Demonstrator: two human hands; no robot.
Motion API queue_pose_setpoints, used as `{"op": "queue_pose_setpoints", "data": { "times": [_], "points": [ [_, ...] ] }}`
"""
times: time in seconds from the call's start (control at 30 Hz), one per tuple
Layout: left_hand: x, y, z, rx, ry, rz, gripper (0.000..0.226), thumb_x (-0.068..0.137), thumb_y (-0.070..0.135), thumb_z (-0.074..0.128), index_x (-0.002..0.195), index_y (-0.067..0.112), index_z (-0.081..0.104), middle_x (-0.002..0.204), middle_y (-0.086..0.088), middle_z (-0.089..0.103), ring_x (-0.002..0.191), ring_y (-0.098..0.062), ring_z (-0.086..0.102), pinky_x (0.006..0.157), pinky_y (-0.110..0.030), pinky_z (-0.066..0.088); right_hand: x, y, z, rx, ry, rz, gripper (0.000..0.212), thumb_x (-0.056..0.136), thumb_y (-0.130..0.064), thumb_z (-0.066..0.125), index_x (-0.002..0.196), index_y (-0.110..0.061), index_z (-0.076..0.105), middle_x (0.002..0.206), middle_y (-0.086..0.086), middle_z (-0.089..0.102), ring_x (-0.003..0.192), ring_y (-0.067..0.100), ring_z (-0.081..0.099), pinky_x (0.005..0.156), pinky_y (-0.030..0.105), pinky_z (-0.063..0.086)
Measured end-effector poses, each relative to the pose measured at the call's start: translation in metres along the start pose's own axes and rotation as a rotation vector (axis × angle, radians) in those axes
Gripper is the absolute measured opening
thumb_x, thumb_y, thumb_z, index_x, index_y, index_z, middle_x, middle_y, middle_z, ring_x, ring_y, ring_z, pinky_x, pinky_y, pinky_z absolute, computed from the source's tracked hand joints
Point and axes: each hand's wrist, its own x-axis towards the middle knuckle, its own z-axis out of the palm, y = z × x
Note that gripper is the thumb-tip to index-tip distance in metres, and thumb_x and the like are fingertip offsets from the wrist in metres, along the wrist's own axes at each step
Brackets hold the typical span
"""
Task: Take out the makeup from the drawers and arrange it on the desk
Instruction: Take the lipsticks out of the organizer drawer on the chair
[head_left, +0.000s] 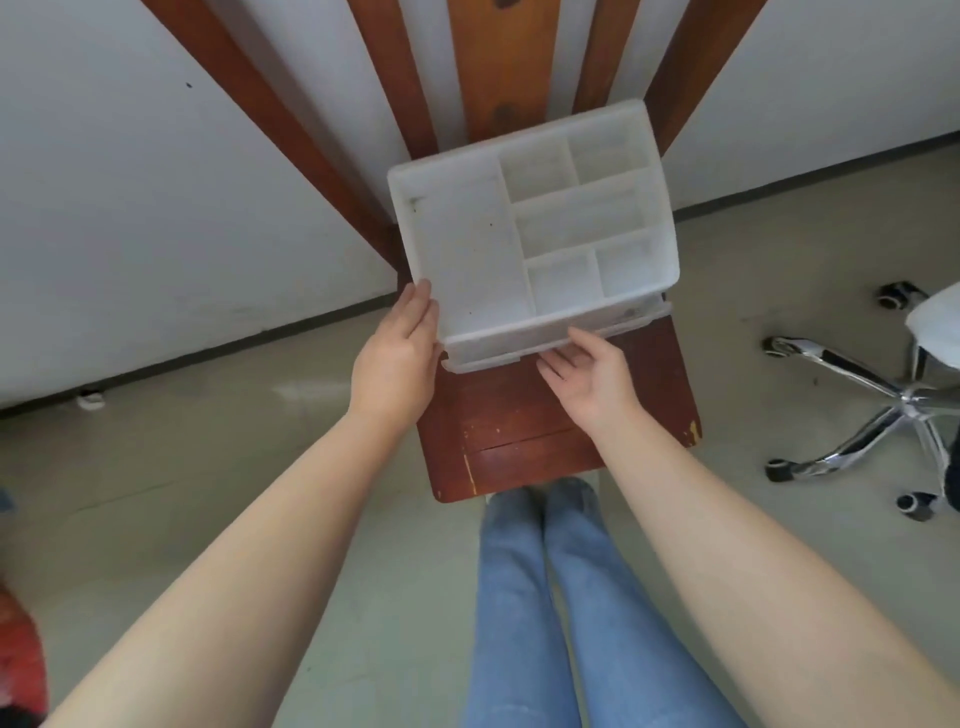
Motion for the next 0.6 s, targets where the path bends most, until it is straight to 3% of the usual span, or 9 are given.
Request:
{"op": "queue_pose_setpoints", "data": {
  "times": [0.1, 0.2, 0.27, 0.33, 0.4, 0.5, 0.53, 0.6],
  "points": [
    [-0.001, 0.006, -0.002, -0.033, -0.033, -0.053, 0.037, 0.066, -0.015, 0.069, 0.101, -0.021, 0.058, 0.115, -0.036, 0.055, 0.102, -0.053, 0.055, 0.076, -0.056, 0.048, -0.012, 0.015, -0.028, -0.046, 0.096, 0.059, 0.016, 0.090, -0.009, 0.050, 0.074, -0.014, 0.051, 0.056, 0.000, 0.060, 0.072, 0.016, 0.055, 0.094, 0.036, 0.040],
    [-0.002, 0.007, -0.002, -0.087, -0.071, -0.111, 0.043, 0.078, -0.010, 0.059, 0.120, -0.014, 0.050, 0.135, -0.028, 0.042, 0.122, -0.044, 0.045, 0.088, -0.050, 0.047, -0.027, 0.029, -0.050, -0.063, 0.144, 0.139, 0.015, 0.090, -0.008, 0.049, 0.076, -0.012, 0.050, 0.074, 0.007, 0.058, 0.075, 0.019, 0.055, 0.092, 0.038, 0.041],
    [-0.010, 0.007, 0.003, -0.126, -0.110, -0.178, 0.058, 0.082, -0.002, 0.057, 0.136, -0.003, 0.034, 0.148, -0.019, 0.027, 0.132, -0.035, 0.036, 0.093, -0.044, 0.044, -0.032, 0.033, -0.058, -0.098, 0.160, 0.169, 0.014, 0.091, -0.008, 0.047, 0.078, -0.011, 0.050, 0.083, 0.009, 0.056, 0.078, 0.022, 0.056, 0.089, 0.038, 0.041],
    [-0.024, 0.015, 0.013, -0.204, -0.136, -0.333, 0.070, 0.084, 0.008, 0.057, 0.143, 0.006, 0.019, 0.152, -0.014, 0.018, 0.137, -0.030, 0.026, 0.101, -0.040, 0.037, -0.034, 0.032, -0.062, -0.134, 0.160, 0.177, 0.014, 0.092, -0.008, 0.046, 0.080, -0.011, 0.051, 0.087, 0.009, 0.056, 0.079, 0.022, 0.056, 0.090, 0.039, 0.040],
    [-0.043, 0.028, 0.026, -0.318, -0.227, -0.575, 0.071, 0.088, 0.019, 0.054, 0.144, 0.009, 0.014, 0.150, -0.013, 0.024, 0.136, -0.027, 0.028, 0.105, -0.038, 0.032, -0.035, 0.028, -0.063, -0.169, 0.143, 0.182, 0.014, 0.093, -0.009, 0.045, 0.081, -0.012, 0.051, 0.088, 0.009, 0.057, 0.080, 0.023, 0.057, 0.093, 0.040, 0.039],
    [-0.064, 0.044, 0.048, -0.438, -0.400, -0.794, 0.047, 0.091, 0.025, 0.049, 0.133, 0.006, 0.038, 0.129, -0.015, 0.053, 0.117, -0.031, 0.050, 0.092, -0.034, 0.040, -0.041, 0.021, -0.064, -0.352, 0.092, 0.223, 0.008, 0.093, -0.016, 0.046, 0.087, -0.012, 0.051, 0.090, 0.010, 0.058, 0.089, 0.026, 0.058, 0.089, 0.040, 0.043],
    [-0.067, 0.047, 0.052, -0.462, -0.370, -0.824, 0.035, 0.091, 0.021, 0.049, 0.122, 0.004, 0.049, 0.118, -0.017, 0.060, 0.109, -0.033, 0.054, 0.086, -0.032, 0.041, -0.044, 0.017, -0.064, -0.468, 0.066, 0.255, 0.009, 0.093, -0.018, 0.046, 0.090, -0.012, 0.051, 0.090, 0.009, 0.059, 0.089, 0.026, 0.059, 0.084, 0.038, 0.045],
    [-0.066, 0.050, 0.056, -0.505, -0.274, -0.880, 0.020, 0.090, 0.011, 0.048, 0.102, -0.002, 0.057, 0.102, -0.021, 0.063, 0.097, -0.035, 0.056, 0.076, -0.032, 0.040, -0.055, 0.008, -0.061, -0.827, -0.021, 0.302, 0.012, 0.093, -0.020, 0.046, 0.092, -0.010, 0.051, 0.081, 0.008, 0.061, 0.071, 0.018, 0.063, 0.067, 0.029, 0.052]
  ]
}}
